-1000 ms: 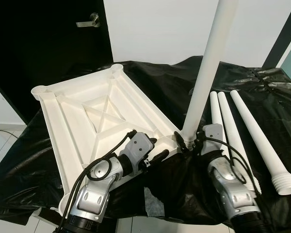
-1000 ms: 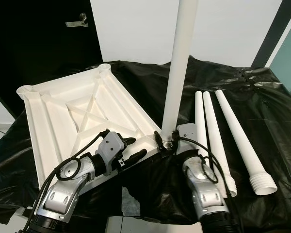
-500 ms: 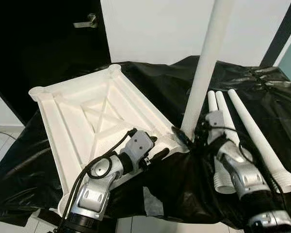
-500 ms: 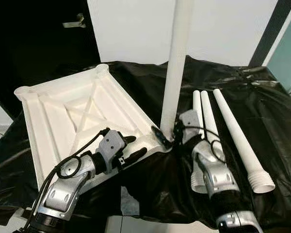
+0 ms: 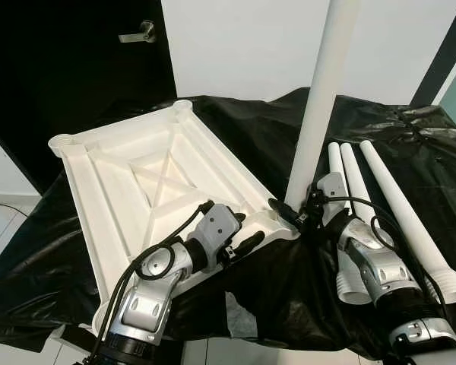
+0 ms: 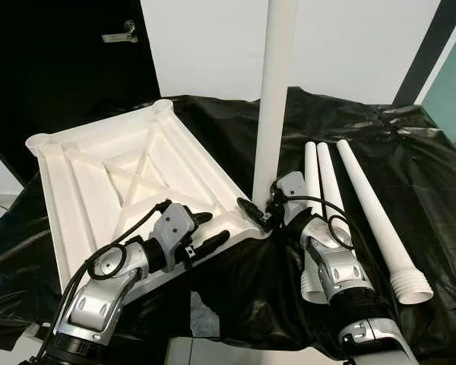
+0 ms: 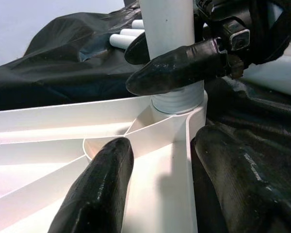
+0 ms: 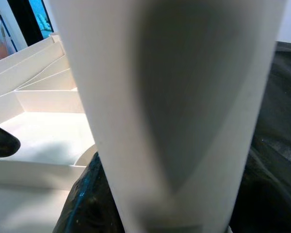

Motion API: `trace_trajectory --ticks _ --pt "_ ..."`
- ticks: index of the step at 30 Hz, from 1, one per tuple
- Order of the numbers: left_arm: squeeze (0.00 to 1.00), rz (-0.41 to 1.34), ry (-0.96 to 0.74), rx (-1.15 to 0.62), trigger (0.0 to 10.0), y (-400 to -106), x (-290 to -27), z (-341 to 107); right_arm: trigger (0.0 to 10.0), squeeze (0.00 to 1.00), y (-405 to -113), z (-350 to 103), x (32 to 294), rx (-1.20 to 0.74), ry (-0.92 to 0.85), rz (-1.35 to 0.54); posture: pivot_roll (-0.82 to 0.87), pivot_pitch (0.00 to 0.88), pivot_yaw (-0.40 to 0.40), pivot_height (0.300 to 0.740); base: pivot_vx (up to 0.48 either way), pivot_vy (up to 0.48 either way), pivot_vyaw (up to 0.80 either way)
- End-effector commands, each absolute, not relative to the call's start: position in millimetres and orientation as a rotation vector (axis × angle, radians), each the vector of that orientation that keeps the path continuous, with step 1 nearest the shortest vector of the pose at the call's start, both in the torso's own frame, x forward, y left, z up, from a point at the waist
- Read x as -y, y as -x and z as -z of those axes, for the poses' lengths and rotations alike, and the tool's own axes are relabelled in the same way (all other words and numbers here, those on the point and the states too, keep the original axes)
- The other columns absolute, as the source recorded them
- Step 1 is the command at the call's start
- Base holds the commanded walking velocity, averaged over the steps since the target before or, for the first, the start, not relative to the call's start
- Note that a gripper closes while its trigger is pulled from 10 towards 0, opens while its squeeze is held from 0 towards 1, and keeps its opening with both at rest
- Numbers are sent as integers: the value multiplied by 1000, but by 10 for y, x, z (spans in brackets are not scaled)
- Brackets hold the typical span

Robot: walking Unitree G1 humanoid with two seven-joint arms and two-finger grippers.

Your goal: Building children table

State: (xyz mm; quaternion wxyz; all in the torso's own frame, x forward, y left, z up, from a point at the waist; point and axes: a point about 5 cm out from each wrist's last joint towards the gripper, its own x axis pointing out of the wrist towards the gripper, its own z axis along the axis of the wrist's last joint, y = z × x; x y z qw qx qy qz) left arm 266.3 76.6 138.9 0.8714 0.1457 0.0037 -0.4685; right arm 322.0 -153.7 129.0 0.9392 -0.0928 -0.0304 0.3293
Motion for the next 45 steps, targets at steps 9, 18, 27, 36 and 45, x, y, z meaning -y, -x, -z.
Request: trace_trajectory --ticks 9,18,27,36,45 --pt "0 874 -313 -4 10000 -2693 -807 -1380 10000 0 -3110 -1151 1514 34 161 -484 11 0 -9 740 0 0 0" --pt "0 895 -321 -11 10000 -2683 -793 -1367 10000 0 -3069 -1064 1440 -2 105 -93 -1 0 -4 740 0 0 0" --pt "0 907 -309 -14 10000 -2645 -754 -1348 10000 0 -2932 -1088 1215 10 27 32 -3 0 -13 740 0 0 0" --pt "0 903 -310 -16 10000 -2651 -766 -1347 10000 0 -2914 -1106 1203 22 39 29 -4 0 -17 740 0 0 0" --pt "0 899 -314 -11 10000 -2655 -731 -1335 10000 0 -2925 -1159 1260 42 69 -2 -5 0 -31 740 0 0 0"
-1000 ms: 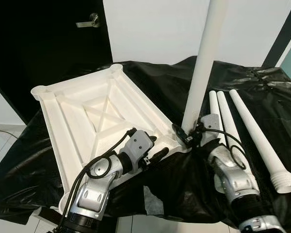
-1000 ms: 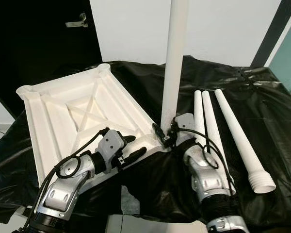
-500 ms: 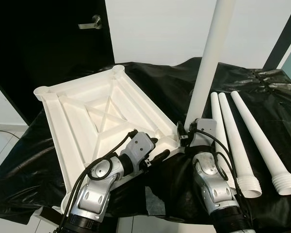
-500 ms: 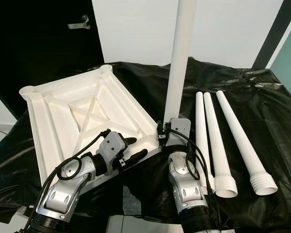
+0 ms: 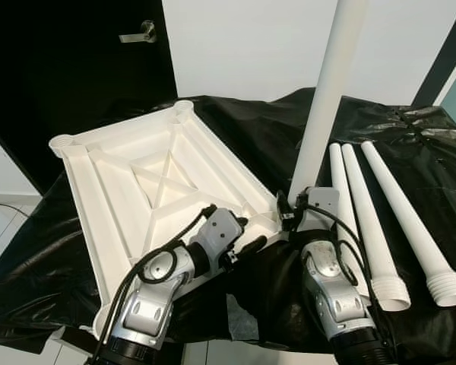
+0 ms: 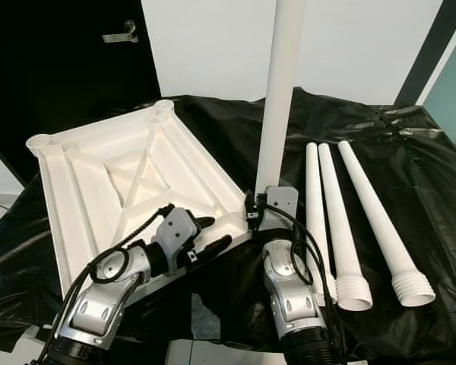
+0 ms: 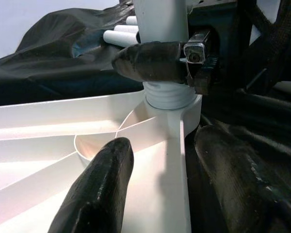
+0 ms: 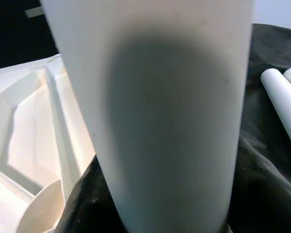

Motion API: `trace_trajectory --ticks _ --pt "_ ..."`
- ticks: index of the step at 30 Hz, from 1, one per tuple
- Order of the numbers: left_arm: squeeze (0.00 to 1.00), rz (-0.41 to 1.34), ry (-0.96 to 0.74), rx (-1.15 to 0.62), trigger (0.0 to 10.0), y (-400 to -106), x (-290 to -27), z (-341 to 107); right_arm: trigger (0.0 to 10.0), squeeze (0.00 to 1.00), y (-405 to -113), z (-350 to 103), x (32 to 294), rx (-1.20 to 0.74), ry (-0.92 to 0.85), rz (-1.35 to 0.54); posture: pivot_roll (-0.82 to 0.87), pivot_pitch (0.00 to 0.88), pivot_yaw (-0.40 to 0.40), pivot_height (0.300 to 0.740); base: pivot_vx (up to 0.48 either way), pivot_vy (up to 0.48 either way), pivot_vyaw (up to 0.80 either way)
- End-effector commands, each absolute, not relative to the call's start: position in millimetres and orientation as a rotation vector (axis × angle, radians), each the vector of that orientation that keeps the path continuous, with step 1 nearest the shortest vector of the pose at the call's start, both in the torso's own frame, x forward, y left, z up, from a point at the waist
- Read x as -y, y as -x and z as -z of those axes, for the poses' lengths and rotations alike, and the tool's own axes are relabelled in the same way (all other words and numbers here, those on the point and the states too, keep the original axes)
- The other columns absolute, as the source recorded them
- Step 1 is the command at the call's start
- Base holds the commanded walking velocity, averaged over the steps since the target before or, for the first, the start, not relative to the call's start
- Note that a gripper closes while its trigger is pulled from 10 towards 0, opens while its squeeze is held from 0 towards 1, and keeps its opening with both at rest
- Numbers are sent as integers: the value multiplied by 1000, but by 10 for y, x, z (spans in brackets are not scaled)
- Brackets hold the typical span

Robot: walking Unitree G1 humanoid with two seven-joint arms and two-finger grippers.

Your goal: Building children table

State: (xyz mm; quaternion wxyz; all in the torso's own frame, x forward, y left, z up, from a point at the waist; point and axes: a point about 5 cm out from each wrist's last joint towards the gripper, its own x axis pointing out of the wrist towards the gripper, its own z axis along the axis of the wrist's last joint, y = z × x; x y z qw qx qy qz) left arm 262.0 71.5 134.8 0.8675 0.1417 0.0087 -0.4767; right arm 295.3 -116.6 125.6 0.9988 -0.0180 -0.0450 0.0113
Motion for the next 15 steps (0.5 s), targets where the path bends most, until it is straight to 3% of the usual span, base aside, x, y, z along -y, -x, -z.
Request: trace_trajectory --ticks 1,4,5,13,14,15 --pt "0 898 -313 -11 10000 -2655 -729 -1336 10000 0 -2927 -1161 1273 41 71 -1 -5 0 -31 740 0 0 0" --pt "0 896 -314 -10 10000 -2656 -732 -1338 10000 0 -2931 -1167 1299 43 73 2 -4 0 -32 740 0 0 0" --pt "0 892 -318 -10 10000 -2659 -740 -1336 10000 1000 -2930 -1177 1297 51 66 -8 -2 0 -34 740 0 0 0" --pt "0 839 -324 -10 10000 -2730 -879 -1384 10000 1000 -2840 -1241 1277 108 34 -88 -7 0 -28 740 0 0 0" --pt "0 829 -330 -9 10000 -2748 -911 -1395 10000 859 -2821 -1241 1278 110 27 -99 -7 0 -28 740 0 0 0" --pt "0 829 -330 -9 10000 -2748 -911 -1395 10000 859 -2821 -1241 1278 110 27 -99 -7 0 -28 740 0 0 0"
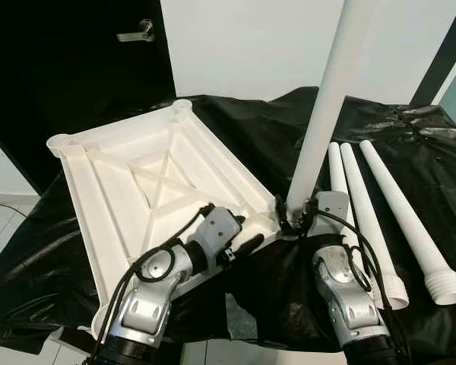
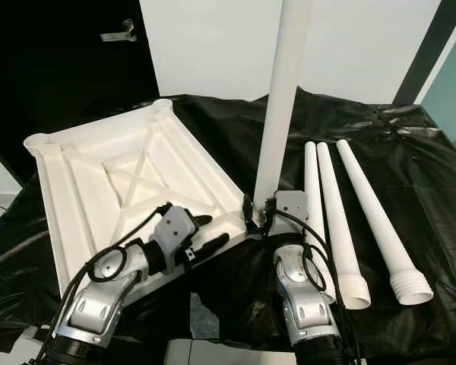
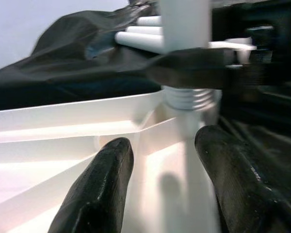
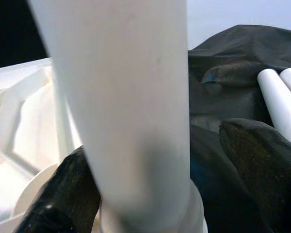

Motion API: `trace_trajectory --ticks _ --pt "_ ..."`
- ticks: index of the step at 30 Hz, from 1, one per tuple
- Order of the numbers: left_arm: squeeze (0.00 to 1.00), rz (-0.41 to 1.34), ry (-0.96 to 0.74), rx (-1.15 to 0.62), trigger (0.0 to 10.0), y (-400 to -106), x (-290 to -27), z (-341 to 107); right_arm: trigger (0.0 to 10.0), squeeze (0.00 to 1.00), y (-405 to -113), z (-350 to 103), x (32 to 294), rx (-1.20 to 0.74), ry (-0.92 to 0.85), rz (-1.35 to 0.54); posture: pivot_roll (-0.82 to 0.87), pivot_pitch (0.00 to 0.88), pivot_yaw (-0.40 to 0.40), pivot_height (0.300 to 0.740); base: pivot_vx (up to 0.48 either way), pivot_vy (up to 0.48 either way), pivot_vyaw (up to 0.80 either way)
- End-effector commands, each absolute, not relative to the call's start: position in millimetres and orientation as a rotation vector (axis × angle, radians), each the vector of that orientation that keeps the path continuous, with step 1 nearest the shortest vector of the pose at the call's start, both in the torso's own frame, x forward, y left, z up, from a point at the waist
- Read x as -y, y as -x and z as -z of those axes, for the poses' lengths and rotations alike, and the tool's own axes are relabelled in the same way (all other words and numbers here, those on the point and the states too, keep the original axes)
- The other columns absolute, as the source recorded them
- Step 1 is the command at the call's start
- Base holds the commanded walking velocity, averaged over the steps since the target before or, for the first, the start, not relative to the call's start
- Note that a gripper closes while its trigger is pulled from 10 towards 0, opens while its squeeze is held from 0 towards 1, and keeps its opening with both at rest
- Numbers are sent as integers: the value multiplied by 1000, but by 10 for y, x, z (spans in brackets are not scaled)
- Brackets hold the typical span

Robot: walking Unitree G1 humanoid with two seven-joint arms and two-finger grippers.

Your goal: Building children table

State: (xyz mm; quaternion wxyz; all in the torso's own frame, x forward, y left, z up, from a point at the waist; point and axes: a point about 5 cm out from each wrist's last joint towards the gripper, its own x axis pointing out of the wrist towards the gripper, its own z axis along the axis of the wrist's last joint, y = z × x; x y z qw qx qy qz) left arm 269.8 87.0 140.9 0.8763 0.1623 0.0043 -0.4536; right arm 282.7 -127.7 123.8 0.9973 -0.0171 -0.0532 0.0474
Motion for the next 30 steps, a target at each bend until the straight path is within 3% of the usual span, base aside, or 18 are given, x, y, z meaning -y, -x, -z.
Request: trace_trajectory --ticks 1,2,11,16,24,25,26,27,28,30 --pt "0 819 -335 -9 10000 -2767 -948 -1404 10000 859 -2799 -1244 1283 113 22 -108 -7 0 -27 740 0 0 0" --pt "0 804 -344 -14 10000 -2792 -996 -1410 10000 0 -2769 -1245 1290 114 17 -122 -9 0 -26 740 0 0 0" --pt "0 676 -499 -149 10000 -2976 -1316 -1251 10000 0 -2586 -1185 1409 87 44 -156 -27 0 -10 740 0 0 0" --pt "0 704 -455 -296 10000 -2941 -1386 -1088 10000 0 -2530 -1175 1471 80 51 -142 -39 0 4 740 0 0 0" --pt "0 749 -458 -365 10000 -2906 -1460 -1038 10000 0 -2527 -1181 1477 77 52 -129 -39 0 11 740 0 0 0" --pt "0 765 -467 -376 7961 -2896 -1472 -1026 10000 0 -2523 -1182 1474 76 52 -131 -40 0 14 740 0 0 0" --pt "0 778 -493 -404 9294 -2889 -1516 -1014 10000 0 -2516 -1179 1476 74 54 -134 -40 0 16 740 0 0 0" --pt "0 778 -493 -404 9294 -2889 -1516 -1014 10000 0 -2516 -1179 1476 74 54 -134 -40 0 16 740 0 0 0" --pt "0 762 -515 -423 1922 -2897 -1552 -1002 10000 0 -2516 -1178 1482 72 58 -132 -39 0 17 740 0 0 0" --pt "0 747 -530 -438 1922 -2904 -1575 -996 10000 0 -2515 -1178 1487 71 60 -131 -39 0 18 740 0 0 0"
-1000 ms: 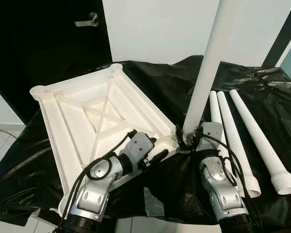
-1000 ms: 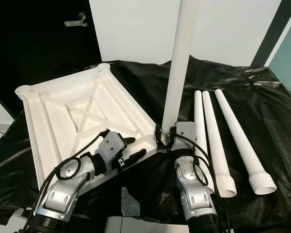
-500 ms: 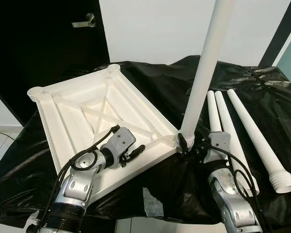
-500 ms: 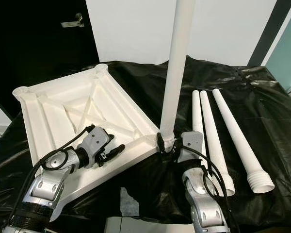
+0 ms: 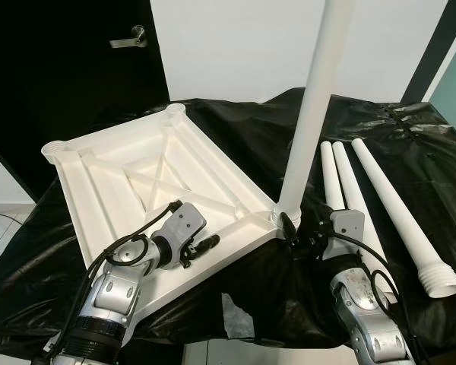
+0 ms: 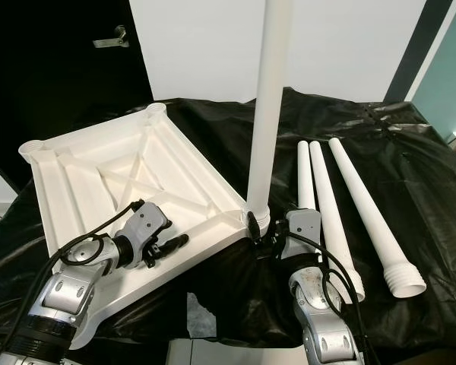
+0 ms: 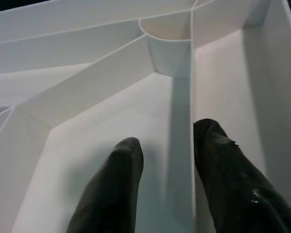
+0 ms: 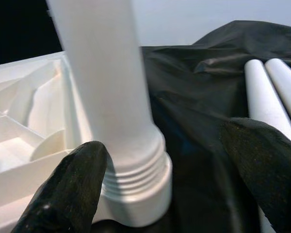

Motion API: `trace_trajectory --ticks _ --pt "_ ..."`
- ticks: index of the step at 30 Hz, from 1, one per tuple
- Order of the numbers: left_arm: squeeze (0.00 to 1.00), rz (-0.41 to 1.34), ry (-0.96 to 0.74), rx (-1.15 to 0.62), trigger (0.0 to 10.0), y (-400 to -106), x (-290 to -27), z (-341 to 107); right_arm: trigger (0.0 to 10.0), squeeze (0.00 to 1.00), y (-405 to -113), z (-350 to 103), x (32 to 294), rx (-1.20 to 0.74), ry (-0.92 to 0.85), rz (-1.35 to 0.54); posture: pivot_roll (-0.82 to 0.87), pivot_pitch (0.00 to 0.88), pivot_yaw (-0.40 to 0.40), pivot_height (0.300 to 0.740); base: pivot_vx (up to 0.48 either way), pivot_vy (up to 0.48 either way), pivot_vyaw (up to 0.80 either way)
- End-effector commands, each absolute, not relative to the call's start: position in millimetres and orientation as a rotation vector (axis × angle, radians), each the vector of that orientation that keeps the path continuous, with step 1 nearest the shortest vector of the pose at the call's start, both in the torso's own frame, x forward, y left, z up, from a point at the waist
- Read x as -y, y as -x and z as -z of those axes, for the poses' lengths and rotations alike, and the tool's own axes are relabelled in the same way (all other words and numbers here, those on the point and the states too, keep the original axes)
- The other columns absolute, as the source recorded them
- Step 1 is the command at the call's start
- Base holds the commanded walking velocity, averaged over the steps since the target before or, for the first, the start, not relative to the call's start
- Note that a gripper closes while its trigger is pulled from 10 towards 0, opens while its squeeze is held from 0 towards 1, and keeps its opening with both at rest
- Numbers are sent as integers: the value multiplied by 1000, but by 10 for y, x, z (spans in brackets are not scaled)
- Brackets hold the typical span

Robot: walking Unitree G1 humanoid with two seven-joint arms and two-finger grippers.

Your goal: Building children table

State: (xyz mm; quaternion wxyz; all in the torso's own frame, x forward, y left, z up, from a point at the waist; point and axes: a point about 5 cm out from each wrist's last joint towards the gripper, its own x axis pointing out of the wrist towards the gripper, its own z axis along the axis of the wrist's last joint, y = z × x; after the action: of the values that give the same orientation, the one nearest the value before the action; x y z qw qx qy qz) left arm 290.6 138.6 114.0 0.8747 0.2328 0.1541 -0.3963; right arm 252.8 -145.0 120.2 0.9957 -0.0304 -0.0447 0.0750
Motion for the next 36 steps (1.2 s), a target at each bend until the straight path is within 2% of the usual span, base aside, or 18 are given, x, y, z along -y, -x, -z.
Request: trace_trajectory --ticks 1,10,20,21,22,23,26,27,29,30,33,34,36 --pt "0 730 -554 -451 0 -2911 -1591 -988 10000 0 -2516 -1179 1493 71 61 -128 -40 0 22 740 0 0 0" --pt "0 648 -551 -462 0 -2962 -1538 -1013 10000 0 -2521 -1178 1493 69 60 -116 -39 0 26 740 0 0 0" --pt "0 543 -513 -409 0 -3085 -1328 -1079 10000 0 -2580 -1181 1491 69 57 -100 -36 0 29 740 0 0 0" --pt "0 528 -509 -403 3843 -3105 -1273 -1088 10000 0 -2594 -1184 1488 69 58 -99 -36 0 31 740 0 0 0" --pt "0 520 -508 -400 3843 -3116 -1238 -1094 10000 0 -2603 -1187 1486 68 58 -100 -36 0 31 740 0 0 0" --pt "0 517 -494 -413 10000 -3122 -1191 -1083 10000 0 -2620 -1188 1483 66 59 -101 -38 0 32 740 0 0 0" --pt "0 519 -490 -418 10000 -3120 -1185 -1080 10000 0 -2622 -1187 1482 66 60 -101 -38 0 32 740 0 0 0" --pt "1000 518 -474 -417 10000 -3121 -1177 -1088 10000 0 -2631 -1185 1482 61 60 -103 -38 0 33 740 0 0 0" --pt "1000 515 -466 -411 10000 -3127 -1173 -1113 10000 0 -2645 -1176 1479 49 61 -114 -36 0 33 740 0 0 0" --pt "471 528 -453 -399 10000 -3128 -1169 -1149 10000 0 -2654 -1167 1479 40 59 -118 -36 0 33 740 0 0 0" --pt "471 539 -446 -391 10000 -3127 -1168 -1173 10000 0 -2657 -1160 1479 34 58 -120 -33 0 33 740 0 0 0" --pt "0 586 -382 -376 10000 -3116 -1171 -1247 10000 0 -2666 -1144 1477 17 57 -124 -30 0 32 740 0 0 0" --pt "0 600 -365 -369 10000 -3113 -1174 -1275 10000 0 -2669 -1139 1475 12 56 -125 -30 0 32 740 0 0 0"
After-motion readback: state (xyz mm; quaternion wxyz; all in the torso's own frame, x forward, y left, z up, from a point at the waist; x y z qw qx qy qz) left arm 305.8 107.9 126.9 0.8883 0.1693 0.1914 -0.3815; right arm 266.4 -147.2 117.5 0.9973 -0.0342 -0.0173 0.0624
